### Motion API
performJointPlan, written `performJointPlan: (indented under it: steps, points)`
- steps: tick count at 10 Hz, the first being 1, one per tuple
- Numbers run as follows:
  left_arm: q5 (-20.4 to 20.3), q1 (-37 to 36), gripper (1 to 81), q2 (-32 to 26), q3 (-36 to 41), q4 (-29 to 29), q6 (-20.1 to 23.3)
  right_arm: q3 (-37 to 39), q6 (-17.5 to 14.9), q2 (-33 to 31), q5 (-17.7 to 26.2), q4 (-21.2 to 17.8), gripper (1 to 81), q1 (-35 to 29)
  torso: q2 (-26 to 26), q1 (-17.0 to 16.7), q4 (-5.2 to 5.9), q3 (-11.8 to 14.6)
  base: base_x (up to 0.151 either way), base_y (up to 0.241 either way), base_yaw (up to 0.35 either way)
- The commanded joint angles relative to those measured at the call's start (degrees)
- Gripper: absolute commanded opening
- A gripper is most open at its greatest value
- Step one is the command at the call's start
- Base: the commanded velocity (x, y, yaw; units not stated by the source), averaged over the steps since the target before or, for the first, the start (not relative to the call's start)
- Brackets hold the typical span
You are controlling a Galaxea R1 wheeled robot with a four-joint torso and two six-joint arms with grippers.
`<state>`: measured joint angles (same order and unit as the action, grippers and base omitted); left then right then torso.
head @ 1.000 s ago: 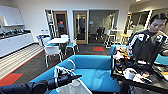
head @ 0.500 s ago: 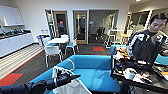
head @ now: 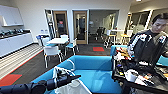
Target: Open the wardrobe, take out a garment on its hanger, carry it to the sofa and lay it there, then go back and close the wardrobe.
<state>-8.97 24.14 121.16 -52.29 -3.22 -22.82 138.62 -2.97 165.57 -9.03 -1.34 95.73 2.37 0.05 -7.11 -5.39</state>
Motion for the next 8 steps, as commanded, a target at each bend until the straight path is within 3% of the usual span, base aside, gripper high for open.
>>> performJointPlan:
  steps: [1,8]
  points:
    - [-1.7,-8.3,1.0,-1.0,2.0,2.3,0.8,-1.0,-0.2,-0.3,3.4,0.4,81.1,-0.8,0.0,0.0,0.00,0.0,0.102,0.000,0.000]
    - [-1.7,-8.3,1.0,-0.7,2.1,2.3,0.8,-1.3,-0.3,-0.3,3.4,0.4,81.1,-0.8,0.0,0.0,0.00,0.0,0.113,0.000,0.000]
